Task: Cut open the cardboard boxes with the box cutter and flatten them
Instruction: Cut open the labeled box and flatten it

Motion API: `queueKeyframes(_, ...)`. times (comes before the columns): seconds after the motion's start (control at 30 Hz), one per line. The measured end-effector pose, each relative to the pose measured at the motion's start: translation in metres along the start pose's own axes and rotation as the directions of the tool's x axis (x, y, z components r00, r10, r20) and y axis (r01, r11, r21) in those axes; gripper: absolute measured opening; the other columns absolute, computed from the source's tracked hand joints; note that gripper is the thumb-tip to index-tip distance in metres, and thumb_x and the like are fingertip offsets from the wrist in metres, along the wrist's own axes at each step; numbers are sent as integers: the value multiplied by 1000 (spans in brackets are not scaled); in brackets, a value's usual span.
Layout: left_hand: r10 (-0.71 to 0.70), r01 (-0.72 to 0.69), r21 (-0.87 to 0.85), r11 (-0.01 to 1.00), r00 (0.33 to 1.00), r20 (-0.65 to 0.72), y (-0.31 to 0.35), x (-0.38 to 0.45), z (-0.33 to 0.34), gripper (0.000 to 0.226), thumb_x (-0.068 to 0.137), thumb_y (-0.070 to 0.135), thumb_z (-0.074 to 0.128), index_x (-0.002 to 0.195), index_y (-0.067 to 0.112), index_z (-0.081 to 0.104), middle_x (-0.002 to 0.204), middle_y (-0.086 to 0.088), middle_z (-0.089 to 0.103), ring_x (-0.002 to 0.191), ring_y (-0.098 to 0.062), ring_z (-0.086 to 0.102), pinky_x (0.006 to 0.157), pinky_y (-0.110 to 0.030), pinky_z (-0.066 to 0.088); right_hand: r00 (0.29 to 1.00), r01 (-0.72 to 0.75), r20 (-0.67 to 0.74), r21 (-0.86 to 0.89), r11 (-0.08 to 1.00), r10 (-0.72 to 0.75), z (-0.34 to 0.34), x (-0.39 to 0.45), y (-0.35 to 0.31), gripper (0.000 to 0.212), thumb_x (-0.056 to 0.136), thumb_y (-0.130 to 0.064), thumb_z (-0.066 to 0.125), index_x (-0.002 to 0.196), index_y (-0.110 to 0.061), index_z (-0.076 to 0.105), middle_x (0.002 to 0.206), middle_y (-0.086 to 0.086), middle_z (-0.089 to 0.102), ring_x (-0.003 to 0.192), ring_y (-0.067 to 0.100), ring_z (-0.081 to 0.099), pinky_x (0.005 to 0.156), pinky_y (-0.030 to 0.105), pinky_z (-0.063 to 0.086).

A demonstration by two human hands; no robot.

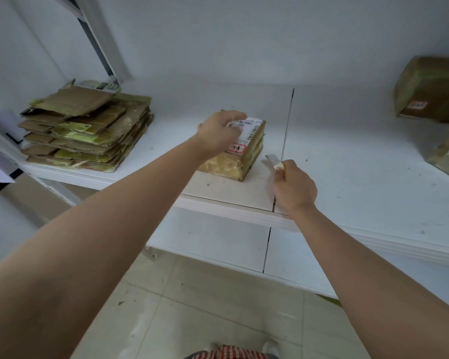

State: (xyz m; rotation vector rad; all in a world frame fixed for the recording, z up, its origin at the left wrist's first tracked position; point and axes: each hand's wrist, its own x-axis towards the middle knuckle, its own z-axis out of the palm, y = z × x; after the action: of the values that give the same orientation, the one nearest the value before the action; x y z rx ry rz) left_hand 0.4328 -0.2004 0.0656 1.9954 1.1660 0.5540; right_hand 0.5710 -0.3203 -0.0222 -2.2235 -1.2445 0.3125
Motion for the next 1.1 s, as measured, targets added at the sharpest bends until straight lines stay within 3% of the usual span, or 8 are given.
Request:
queueKeyframes(0.07, 38, -106, 360, 927, 981, 189, -12, -5, -8, 48, 85, 38, 55, 133, 44, 50, 151, 7, 33, 145, -22, 16, 114, -61, 4, 997, 43, -59, 18, 999, -42, 0, -6, 1, 20, 99, -23, 37, 107, -12, 51, 76, 4, 54, 78, 34, 58, 60, 32, 35)
queueKeyframes(0.1, 36, -161, 455, 876, 962, 271, -21, -6, -10, 50, 87, 48, 51, 136, 50, 43, 157, 8, 22, 147, -21, 4, 113, -64, 1, 992, 83, -94, 27, 996, -80, 0, -9, 2, 20, 98, -23, 38, 108, -13, 53, 76, 5, 55, 77, 35, 58, 60, 33, 37)
queueKeyframes(0.17, 75, -246, 528, 813, 943, 325, -36, -6, -8, 50, 91, 58, 37, 140, 55, 30, 159, 6, 17, 147, -19, 2, 111, -62, 17, 977, 174, -125, 16, 985, -171, -2, -17, 1, 22, 99, -25, 40, 111, -16, 56, 77, 7, 61, 76, 35, 59, 61, 33, 40)
queueKeyframes(0.3, 109, -217, 693, 687, 974, 197, -38, -10, 13, 48, 98, 51, 20, 146, 50, 18, 158, 3, 20, 140, -32, 24, 107, -51, 34, 958, 265, -97, -45, 963, -269, -1, -24, -6, 23, 97, -29, 43, 110, -20, 59, 76, 8, 65, 74, 34, 60, 64, 35, 45)
queueKeyframes(0.6, 29, -100, 757, 646, 994, 107, -24, -19, 21, 45, 98, 57, 14, 143, 56, 13, 158, 11, 17, 143, -23, 20, 96, -50, 43, 948, 300, -54, -167, 939, -313, 12, -26, -10, 24, 100, -25, 33, 115, -17, 49, 70, -3, 49, 61, 28, 46, 56, 29, 30)
queueKeyframes(0.77, 40, -107, 755, 647, 993, 107, -25, -18, 21, 45, 98, 57, 14, 143, 57, 12, 158, 10, 17, 144, -25, 19, 97, -52, 42, 948, 294, -55, -221, 930, -313, 13, -30, -11, 26, 99, -19, 34, 121, -12, 47, 84, 8, 62, 63, 34, 52, 55, 30, 32)
queueKeyframes(0.87, 37, -105, 744, 659, 993, 108, -24, -19, 21, 45, 99, 57, 14, 143, 57, 11, 159, 11, 15, 145, -25, 16, 100, -53, 39, 958, 281, 39, -324, 903, -284, 12, -29, -17, 31, 92, -7, 39, 123, -10, 40, 90, 8, 60, 61, 33, 48, 53, 29, 29)
queueKeyframes(1.1, 40, -126, 751, 648, 990, 132, -27, -15, 20, 46, 98, 58, 14, 143, 57, 11, 159, 11, 15, 145, -25, 17, 99, -54, 39, 971, 234, 144, -371, 899, -193, 11, -23, -30, 29, 87, -4, 41, 115, -10, 36, 66, 1, 43, 58, 28, 45, 49, 29, 27)
